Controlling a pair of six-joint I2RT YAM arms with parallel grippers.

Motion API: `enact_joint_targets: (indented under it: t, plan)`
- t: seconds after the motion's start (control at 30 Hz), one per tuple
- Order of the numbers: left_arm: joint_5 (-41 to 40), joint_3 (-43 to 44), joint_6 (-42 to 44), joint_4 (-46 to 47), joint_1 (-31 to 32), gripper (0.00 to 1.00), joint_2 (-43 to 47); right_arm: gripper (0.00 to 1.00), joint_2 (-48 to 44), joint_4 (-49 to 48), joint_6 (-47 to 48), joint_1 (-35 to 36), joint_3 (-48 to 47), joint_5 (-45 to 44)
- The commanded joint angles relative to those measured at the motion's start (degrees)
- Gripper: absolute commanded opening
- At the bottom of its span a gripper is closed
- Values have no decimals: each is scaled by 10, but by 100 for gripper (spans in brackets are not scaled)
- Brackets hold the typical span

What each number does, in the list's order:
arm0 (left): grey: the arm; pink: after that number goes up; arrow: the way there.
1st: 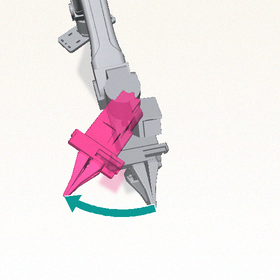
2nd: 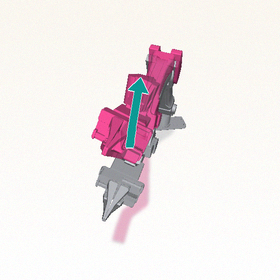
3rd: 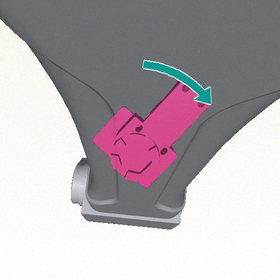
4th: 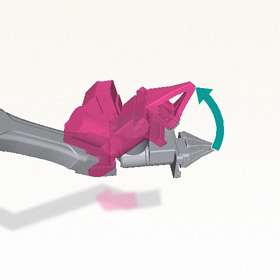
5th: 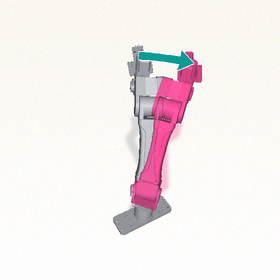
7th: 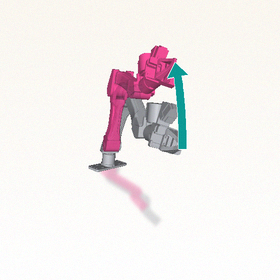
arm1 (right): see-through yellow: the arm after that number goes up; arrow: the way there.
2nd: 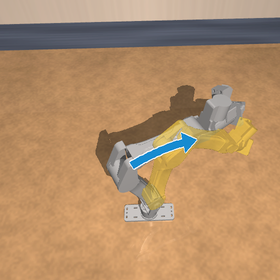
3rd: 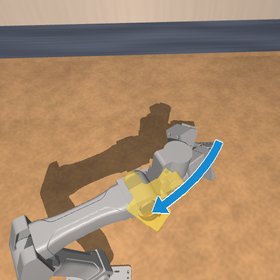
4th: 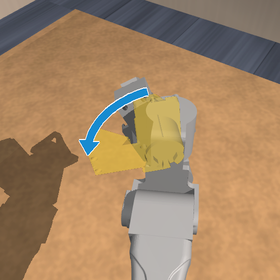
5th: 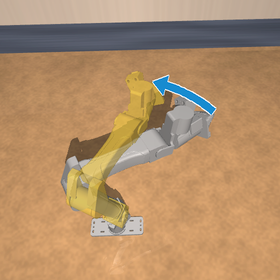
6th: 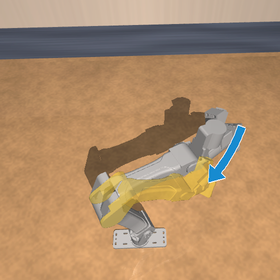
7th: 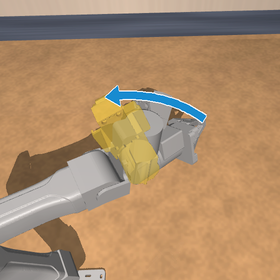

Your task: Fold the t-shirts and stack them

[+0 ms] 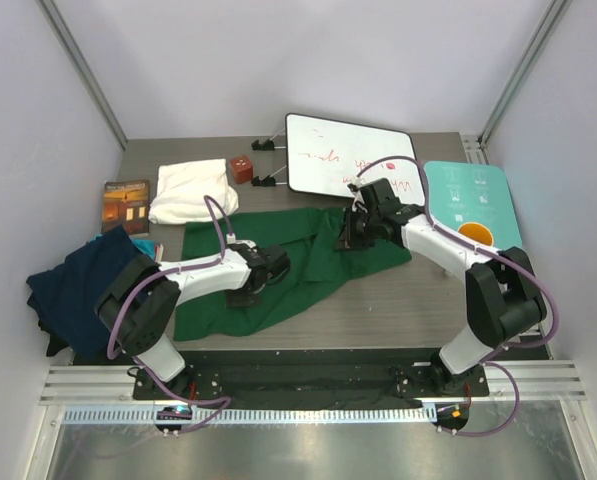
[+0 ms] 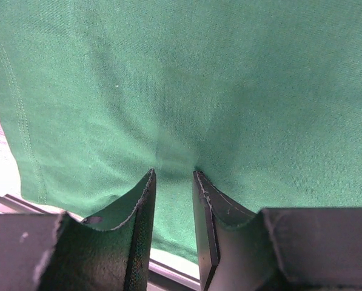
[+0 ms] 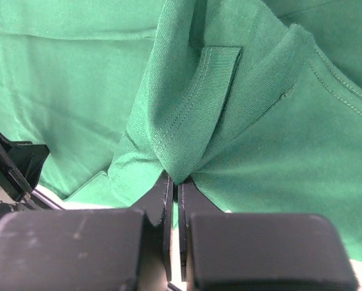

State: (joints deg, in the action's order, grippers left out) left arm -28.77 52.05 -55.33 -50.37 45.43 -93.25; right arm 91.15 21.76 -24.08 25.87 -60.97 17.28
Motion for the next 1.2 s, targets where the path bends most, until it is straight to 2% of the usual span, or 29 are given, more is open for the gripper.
enact_joint_targets:
  t: [0.0,0.17,0.4,0.57,0.7,1.17]
  plan:
    - [1,1,-14,18,3,31,0,19,-13,14,11,1,-13,-9]
    - [10,0,-15,19,4,31,-4,27,24,7,10,1,-19,7]
    - [4,-5,-13,17,4,31,-1,31,58,-1,9,1,-36,21]
    - [4,-2,-12,18,4,31,-4,48,32,2,11,1,-23,-11]
    - [6,3,-9,20,4,30,-15,55,-16,6,24,1,-8,-48]
    - [6,-12,-11,26,6,30,-14,56,43,7,22,-3,-41,-27]
